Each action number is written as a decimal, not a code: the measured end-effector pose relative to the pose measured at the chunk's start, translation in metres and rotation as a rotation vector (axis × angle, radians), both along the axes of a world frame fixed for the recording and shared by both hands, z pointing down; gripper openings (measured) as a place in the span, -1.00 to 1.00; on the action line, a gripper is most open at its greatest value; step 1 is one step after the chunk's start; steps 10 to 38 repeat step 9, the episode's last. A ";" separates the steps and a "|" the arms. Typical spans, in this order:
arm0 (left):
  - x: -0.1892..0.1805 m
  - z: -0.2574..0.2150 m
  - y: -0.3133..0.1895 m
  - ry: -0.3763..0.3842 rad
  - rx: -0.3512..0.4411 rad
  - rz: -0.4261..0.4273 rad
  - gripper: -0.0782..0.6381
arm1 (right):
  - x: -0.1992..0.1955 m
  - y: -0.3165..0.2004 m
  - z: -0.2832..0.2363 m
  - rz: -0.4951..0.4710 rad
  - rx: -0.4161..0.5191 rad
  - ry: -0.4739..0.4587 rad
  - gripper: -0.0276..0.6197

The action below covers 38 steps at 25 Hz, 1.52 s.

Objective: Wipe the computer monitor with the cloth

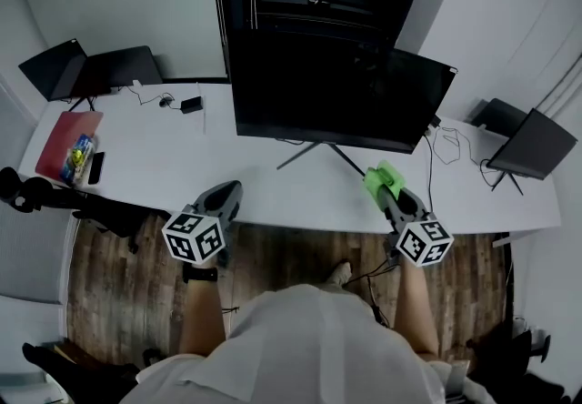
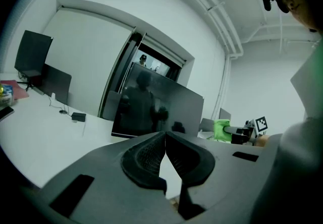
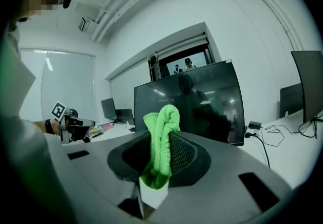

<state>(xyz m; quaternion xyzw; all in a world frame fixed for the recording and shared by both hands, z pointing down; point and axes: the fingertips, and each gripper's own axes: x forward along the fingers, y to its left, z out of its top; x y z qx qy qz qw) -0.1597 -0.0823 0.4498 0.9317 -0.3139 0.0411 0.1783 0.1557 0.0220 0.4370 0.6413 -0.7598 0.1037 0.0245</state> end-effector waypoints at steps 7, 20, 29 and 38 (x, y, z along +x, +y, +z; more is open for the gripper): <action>0.002 0.001 -0.001 0.000 -0.001 0.005 -0.73 | 0.000 -0.001 -0.002 -0.005 -0.004 0.005 -0.69; 0.003 0.000 -0.002 0.001 0.001 0.007 -0.73 | 0.000 -0.002 -0.003 -0.006 -0.001 0.006 -0.69; 0.003 0.000 -0.002 0.001 0.001 0.007 -0.73 | 0.000 -0.002 -0.003 -0.006 -0.001 0.006 -0.69; 0.003 0.000 -0.002 0.001 0.001 0.007 -0.73 | 0.000 -0.002 -0.003 -0.006 -0.001 0.006 -0.69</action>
